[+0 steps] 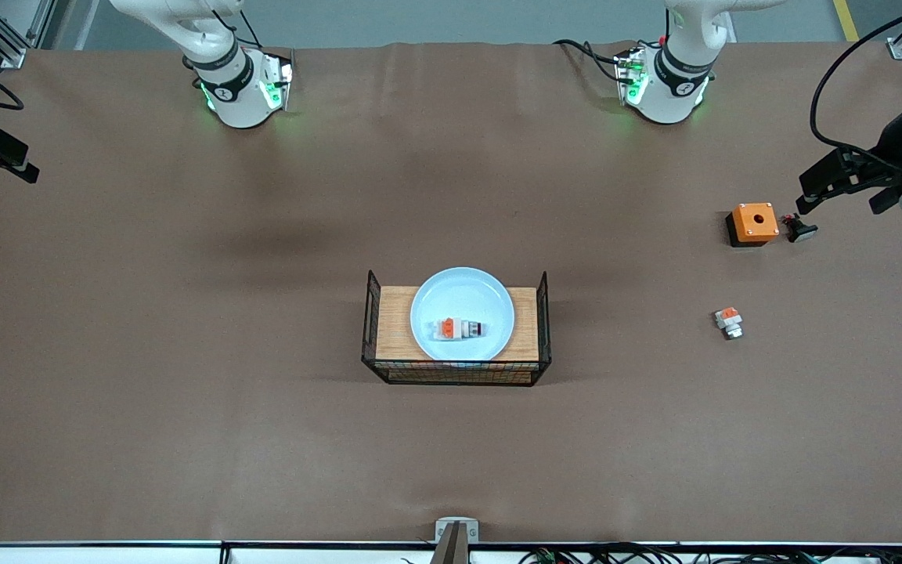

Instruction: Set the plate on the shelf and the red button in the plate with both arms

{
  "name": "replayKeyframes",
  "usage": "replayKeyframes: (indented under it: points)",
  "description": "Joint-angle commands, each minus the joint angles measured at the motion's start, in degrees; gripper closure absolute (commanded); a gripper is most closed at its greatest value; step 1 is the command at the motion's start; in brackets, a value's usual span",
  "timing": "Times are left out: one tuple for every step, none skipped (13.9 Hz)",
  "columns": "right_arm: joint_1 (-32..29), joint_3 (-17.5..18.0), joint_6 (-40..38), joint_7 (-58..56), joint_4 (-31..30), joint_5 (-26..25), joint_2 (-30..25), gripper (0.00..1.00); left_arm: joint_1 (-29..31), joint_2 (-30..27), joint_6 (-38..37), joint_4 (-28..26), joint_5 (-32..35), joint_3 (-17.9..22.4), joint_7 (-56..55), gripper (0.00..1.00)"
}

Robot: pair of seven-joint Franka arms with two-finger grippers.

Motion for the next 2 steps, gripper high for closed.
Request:
replayKeyframes:
  points:
    - [-1.0,0.5,0.0,-0.9,-1.1,0.6,-1.3,0.0,0.3,-1.3,1.1,-1.6,0.3,-0.3,-0.8,0.0]
    - [-1.0,0.5,0.0,-0.9,-1.1,0.6,-1.3,0.0,0.3,-1.3,1.1,-1.6,0.3,-0.3,-0.8,0.0]
